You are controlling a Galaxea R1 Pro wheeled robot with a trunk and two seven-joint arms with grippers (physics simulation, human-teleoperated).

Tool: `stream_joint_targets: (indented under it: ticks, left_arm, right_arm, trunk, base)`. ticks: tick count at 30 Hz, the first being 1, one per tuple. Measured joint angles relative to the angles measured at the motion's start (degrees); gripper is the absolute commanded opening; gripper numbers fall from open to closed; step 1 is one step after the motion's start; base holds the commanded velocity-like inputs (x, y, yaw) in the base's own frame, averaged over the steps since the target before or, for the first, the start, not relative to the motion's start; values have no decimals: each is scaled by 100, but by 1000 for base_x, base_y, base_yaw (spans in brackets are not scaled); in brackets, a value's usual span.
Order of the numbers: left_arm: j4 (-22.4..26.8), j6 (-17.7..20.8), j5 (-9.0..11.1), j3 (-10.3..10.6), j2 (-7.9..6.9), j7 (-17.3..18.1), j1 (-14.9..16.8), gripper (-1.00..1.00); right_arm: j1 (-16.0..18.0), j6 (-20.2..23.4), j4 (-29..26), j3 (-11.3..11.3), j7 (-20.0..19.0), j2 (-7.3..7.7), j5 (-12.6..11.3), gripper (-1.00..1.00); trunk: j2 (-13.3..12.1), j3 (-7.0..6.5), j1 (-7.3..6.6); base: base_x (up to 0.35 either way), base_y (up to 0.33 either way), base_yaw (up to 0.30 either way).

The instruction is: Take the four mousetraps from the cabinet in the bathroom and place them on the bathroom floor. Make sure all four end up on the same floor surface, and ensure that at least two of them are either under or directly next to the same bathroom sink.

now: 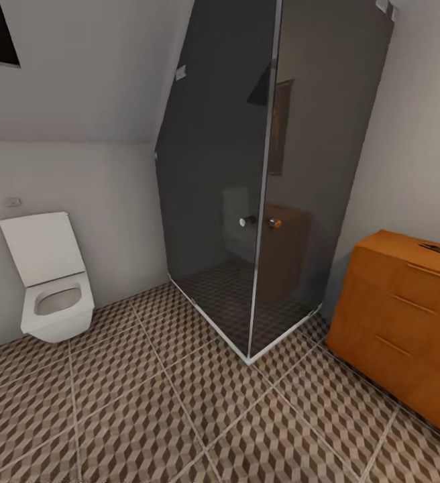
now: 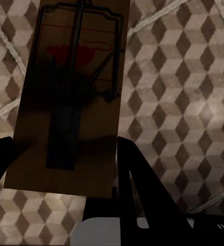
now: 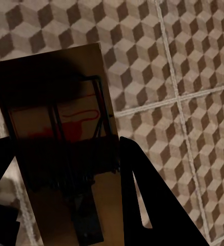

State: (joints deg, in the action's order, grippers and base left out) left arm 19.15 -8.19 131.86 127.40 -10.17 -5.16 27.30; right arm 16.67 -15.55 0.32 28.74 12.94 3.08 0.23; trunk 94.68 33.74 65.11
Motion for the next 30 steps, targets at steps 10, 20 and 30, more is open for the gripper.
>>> stream_joint_targets:
  ticks: [10,20,30]
  left_arm:
    - [0,-3,-1,2,0,-1,0,-100]
    - [0,0,0,1,0,-2,0,-100]
    - [11,-1,6,0,6,4,0,-100]
  right_arm:
    - [-1,0,0,2,3,17,0,-100]
    - [0,0,0,5,-6,36,20,-100]
    - [0,279,0,6,-37,5,7,-100]
  trunk:
    - [0,84,0]
    - [0,168,0]
    - [0,252,0]
  base:
    - [0,0,138]
    - [0,0,139]
    - [0,0,168]
